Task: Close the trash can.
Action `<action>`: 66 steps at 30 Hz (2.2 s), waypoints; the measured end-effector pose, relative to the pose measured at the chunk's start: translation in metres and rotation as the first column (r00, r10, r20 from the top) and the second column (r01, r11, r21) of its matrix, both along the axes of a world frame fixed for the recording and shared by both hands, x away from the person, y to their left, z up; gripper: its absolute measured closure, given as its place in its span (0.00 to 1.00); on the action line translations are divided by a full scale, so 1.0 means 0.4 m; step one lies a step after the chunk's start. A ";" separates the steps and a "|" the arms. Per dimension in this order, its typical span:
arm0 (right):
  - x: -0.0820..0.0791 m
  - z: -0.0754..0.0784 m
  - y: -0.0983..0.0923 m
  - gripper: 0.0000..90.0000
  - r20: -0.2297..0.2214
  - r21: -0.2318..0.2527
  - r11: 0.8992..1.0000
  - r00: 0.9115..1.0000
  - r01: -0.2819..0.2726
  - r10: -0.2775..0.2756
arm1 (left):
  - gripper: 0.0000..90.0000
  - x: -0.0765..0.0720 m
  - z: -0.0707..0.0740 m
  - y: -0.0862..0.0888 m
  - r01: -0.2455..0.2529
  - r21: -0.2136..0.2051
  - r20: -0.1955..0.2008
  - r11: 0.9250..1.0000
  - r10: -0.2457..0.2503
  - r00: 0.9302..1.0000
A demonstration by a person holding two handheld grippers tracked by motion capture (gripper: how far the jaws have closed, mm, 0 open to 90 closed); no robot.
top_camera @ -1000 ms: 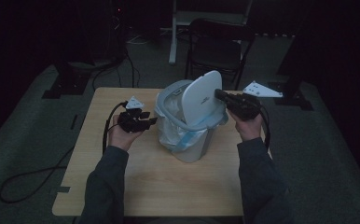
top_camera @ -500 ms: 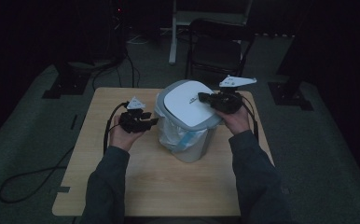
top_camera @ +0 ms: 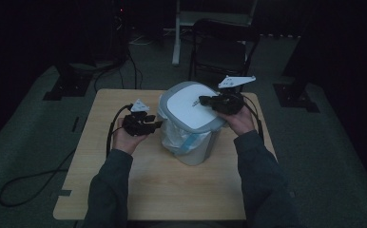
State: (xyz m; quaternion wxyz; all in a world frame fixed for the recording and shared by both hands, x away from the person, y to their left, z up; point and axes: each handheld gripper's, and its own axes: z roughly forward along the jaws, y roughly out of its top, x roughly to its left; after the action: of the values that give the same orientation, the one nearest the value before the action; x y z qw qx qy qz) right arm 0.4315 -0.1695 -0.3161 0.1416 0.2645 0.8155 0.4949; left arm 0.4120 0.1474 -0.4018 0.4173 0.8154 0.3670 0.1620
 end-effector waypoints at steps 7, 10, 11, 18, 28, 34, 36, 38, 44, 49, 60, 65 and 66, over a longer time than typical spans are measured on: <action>-0.002 0.011 0.014 1.00 -0.009 -0.048 0.999 1.000 -0.014 0.013 | 0.64 -0.001 0.000 -0.003 0.005 0.001 -0.001 1.000 -0.005 1.000; -0.001 0.012 0.013 1.00 -0.016 -0.046 0.999 1.000 -0.013 0.012 | 0.64 0.000 -0.001 -0.003 0.005 0.002 -0.003 1.000 -0.005 1.000; -0.001 0.013 0.014 1.00 -0.016 -0.050 0.999 1.000 -0.011 0.010 | 0.64 0.000 -0.001 -0.004 0.004 0.003 -0.005 1.000 -0.004 1.000; 0.003 0.020 0.019 1.00 -0.026 -0.076 0.997 1.000 -0.018 0.016 | 0.65 0.000 0.000 -0.006 0.005 -0.002 -0.002 1.000 -0.005 1.000; 0.008 0.023 0.029 1.00 -0.023 -0.079 0.996 0.999 -0.027 0.026 | 0.65 0.003 -0.004 -0.010 0.012 0.002 -0.010 1.000 -0.012 1.000; 0.021 0.026 0.037 1.00 -0.011 -0.085 0.996 0.999 -0.032 0.031 | 0.65 0.006 -0.005 -0.009 0.014 0.008 -0.011 1.000 -0.014 1.000; 0.022 0.028 0.039 1.00 0.000 -0.098 0.995 0.999 -0.035 0.035 | 0.65 0.007 -0.007 -0.009 0.013 0.006 -0.015 1.000 -0.013 1.000; 0.025 0.029 0.042 1.00 0.006 -0.107 0.993 0.999 -0.042 0.042 | 0.66 0.008 -0.007 -0.009 0.016 0.012 -0.019 1.000 -0.016 1.000; 0.042 0.034 0.043 1.00 -0.016 -0.112 0.991 0.997 -0.072 0.070 | 0.67 0.010 -0.009 -0.010 0.016 0.018 -0.025 1.000 -0.016 1.000; 0.058 0.043 0.057 1.00 -0.017 -0.155 0.983 0.996 -0.094 0.093 | 0.68 0.013 -0.010 -0.011 0.021 0.018 -0.037 1.000 -0.021 0.999; 0.061 0.048 0.081 1.00 -0.031 -0.208 0.971 0.993 -0.118 0.114 | 0.71 0.012 -0.010 -0.013 0.019 0.023 -0.039 1.000 -0.019 0.999; 0.058 0.046 0.073 1.00 -0.020 -0.189 0.975 0.993 -0.119 0.118 | 0.70 0.013 -0.011 -0.011 0.021 0.019 -0.040 1.000 -0.020 0.999; 0.056 0.044 0.063 1.00 -0.016 -0.171 0.979 0.993 -0.114 0.113 | 0.69 0.013 -0.012 -0.010 0.022 0.013 -0.040 1.000 -0.021 0.999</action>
State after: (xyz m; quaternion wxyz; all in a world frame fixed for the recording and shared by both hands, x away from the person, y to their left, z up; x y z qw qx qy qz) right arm 0.4538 -0.1443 -0.2986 0.1330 0.2058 0.8693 0.4294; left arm 0.4172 0.1434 -0.4065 0.4060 0.8252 0.3653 0.1438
